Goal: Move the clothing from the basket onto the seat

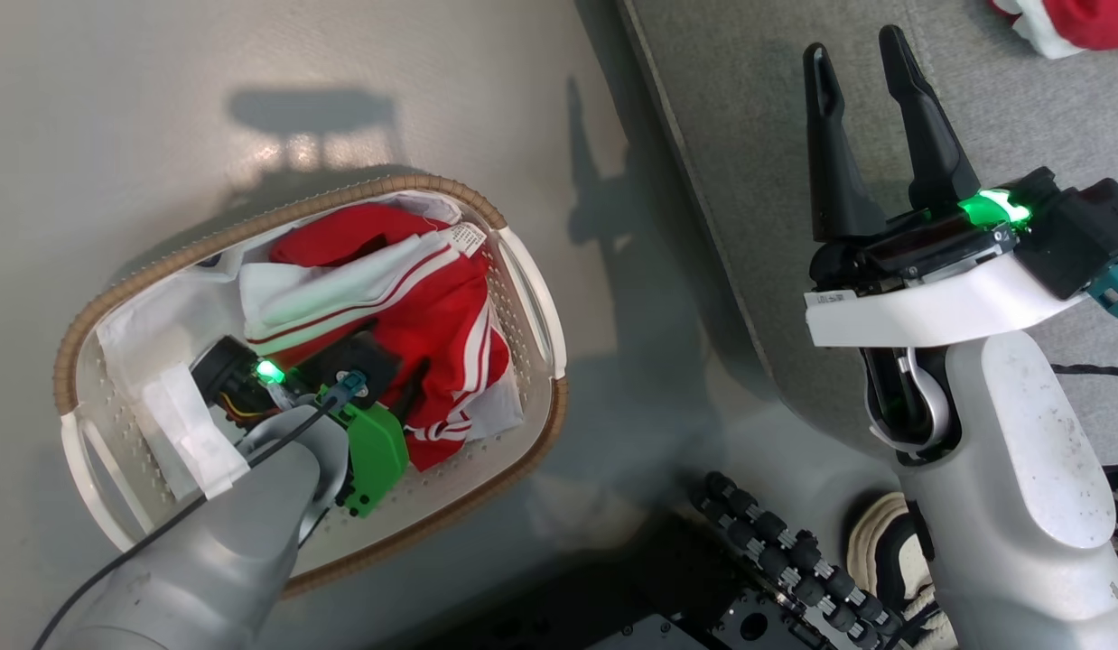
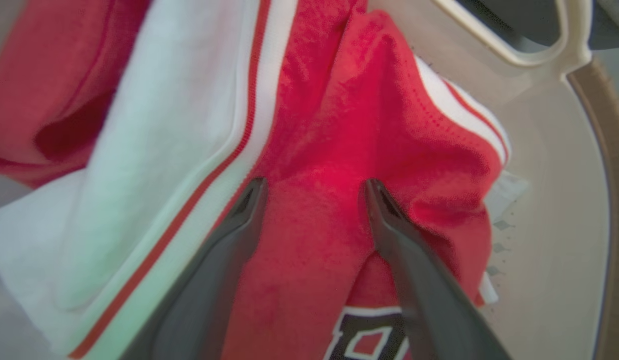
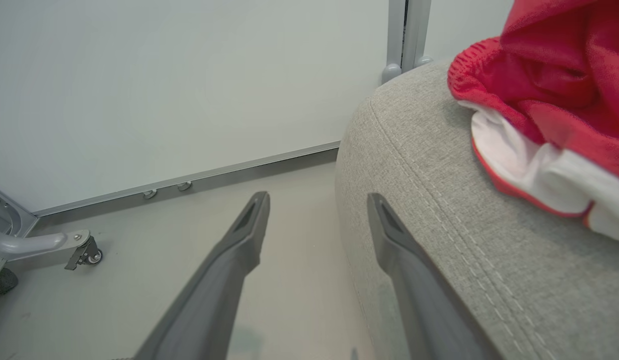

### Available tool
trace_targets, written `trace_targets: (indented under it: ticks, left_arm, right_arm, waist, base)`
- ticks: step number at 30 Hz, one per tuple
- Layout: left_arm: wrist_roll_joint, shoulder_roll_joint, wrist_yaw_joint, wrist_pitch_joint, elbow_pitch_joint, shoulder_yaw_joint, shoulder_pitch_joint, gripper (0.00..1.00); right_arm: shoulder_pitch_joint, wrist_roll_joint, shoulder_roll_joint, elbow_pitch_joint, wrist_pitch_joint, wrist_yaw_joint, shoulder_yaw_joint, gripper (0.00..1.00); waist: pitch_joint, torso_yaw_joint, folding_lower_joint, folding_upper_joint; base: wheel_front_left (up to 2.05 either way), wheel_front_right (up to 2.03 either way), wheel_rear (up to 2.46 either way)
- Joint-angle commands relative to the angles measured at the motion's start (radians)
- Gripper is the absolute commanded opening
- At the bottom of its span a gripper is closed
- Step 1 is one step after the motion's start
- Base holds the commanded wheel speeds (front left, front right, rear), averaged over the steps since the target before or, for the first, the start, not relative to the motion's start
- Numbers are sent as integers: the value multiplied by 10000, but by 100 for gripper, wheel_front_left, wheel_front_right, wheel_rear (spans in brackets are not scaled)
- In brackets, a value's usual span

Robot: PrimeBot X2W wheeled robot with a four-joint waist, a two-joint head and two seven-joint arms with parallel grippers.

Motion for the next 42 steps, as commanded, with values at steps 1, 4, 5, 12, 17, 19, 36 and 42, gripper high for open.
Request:
trace_targets:
  ticks: [1, 4, 5, 12, 17, 19, 36, 42]
  left_arm:
    - [-105, 112, -27, 10, 190, -168, -286, 100]
    - [-440, -9, -27, 42, 615, -594, -543, 100]
    - [-542, -45, -27, 65, 712, -665, -599, 100]
    - [-1353, -247, -27, 879, 1333, -1403, -853, 100]
    - [-1833, -244, -27, 973, 1470, -1684, -972, 91]
    - [-1970, -256, -27, 871, 1552, -1768, -1007, 0]
    - [-3037, -760, -27, -19, 737, -1402, -125, 0]
    - [-2677, -727, 18, -4, -555, 92, 657, 0]
  right_arm:
    - [-157, 77, -17, -70, -18, -10, 10, 100]
    - [-175, 87, -19, -102, -18, -10, 35, 100]
    - [-182, 89, -19, -111, -18, -10, 36, 100]
    - [-178, -7, -18, -164, -18, -10, 4, 100]
    - [-228, -34, -17, -116, -18, -10, 5, 100]
    - [-276, -12, -17, -65, -18, -10, 46, 100]
    - [319, -735, -21, 1036, -18, -11, -95, 100]
    - [690, -1109, -24, 1400, -18, -11, -342, 100]
  waist:
    - [220, -23, -1, 0]
    - [336, -17, -1, 0]
    - [357, -13, -1, 0]
    - [431, 50, -1, 0]
    - [428, 57, -1, 0]
    - [382, 38, -1, 0]
    - [-1936, 651, -1, 0]
    - [-2894, 1220, -1, 0]
  base:
    - [0, 0, 0]
    - [0, 0, 0]
    - [0, 0, 0]
    - [0, 0, 0]
    - [0, 0, 0]
    - [0, 0, 0]
    - [0, 0, 0]
    - [0, 0, 0]
